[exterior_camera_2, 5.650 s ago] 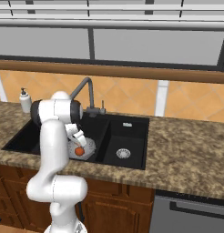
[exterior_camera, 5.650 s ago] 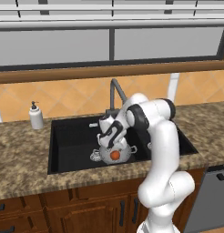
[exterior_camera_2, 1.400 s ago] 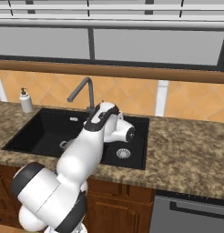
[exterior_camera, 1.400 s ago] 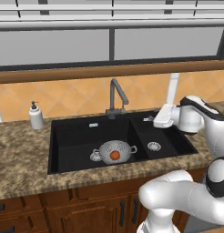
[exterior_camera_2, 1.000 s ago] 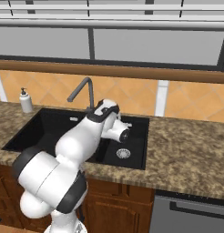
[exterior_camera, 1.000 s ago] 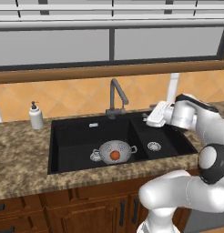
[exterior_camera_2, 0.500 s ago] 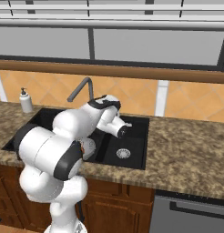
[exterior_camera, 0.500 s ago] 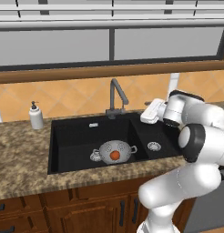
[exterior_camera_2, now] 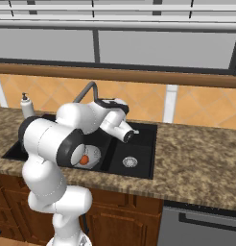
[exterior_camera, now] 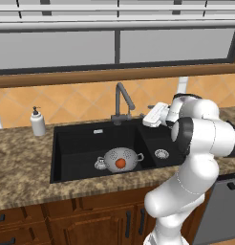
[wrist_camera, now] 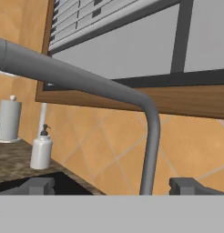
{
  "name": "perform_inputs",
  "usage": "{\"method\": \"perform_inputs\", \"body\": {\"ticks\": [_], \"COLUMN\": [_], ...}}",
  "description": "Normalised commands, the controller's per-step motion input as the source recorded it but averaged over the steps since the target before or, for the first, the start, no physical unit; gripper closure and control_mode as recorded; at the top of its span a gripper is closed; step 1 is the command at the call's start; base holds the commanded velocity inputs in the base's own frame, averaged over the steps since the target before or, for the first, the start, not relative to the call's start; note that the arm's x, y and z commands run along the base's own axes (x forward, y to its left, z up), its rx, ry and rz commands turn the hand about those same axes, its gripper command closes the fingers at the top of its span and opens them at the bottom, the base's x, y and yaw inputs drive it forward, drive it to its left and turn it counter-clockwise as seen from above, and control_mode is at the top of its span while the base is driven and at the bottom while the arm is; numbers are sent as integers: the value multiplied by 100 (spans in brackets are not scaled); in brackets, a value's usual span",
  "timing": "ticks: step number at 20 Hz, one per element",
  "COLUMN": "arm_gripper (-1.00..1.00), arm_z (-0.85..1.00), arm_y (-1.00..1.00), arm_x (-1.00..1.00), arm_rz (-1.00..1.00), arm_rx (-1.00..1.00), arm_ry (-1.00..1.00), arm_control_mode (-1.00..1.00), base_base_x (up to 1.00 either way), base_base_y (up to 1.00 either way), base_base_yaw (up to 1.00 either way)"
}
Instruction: Put the colander in the sink, put the orange in the colander, and turn on the sink faucet and pour water over the colander.
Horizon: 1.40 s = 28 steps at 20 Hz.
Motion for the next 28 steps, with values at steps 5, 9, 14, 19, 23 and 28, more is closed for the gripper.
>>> {"method": "perform_inputs", "body": {"ticks": [5,9,14,19,23,28], "arm_gripper": [-100,-100,-100,-100,-100,-100], "arm_z": [-7,-13,-19,-13,-14,-19], "arm_y": [9,1,0,-4,0,0], "arm_x": [35,37,34,44,42,35], "arm_rz": [-10,-2,0,0,0,0], "arm_rx": [1,2,3,1,0,0], "arm_ry": [0,0,0,0,0,-1], "arm_control_mode": [-100,-100,-100,-100,-100,-100], "base_base_x": [0,0,0,0,0,0], "base_base_y": [0,0,0,0,0,0], "base_base_yaw": [0,0,0,0,0,0]}}
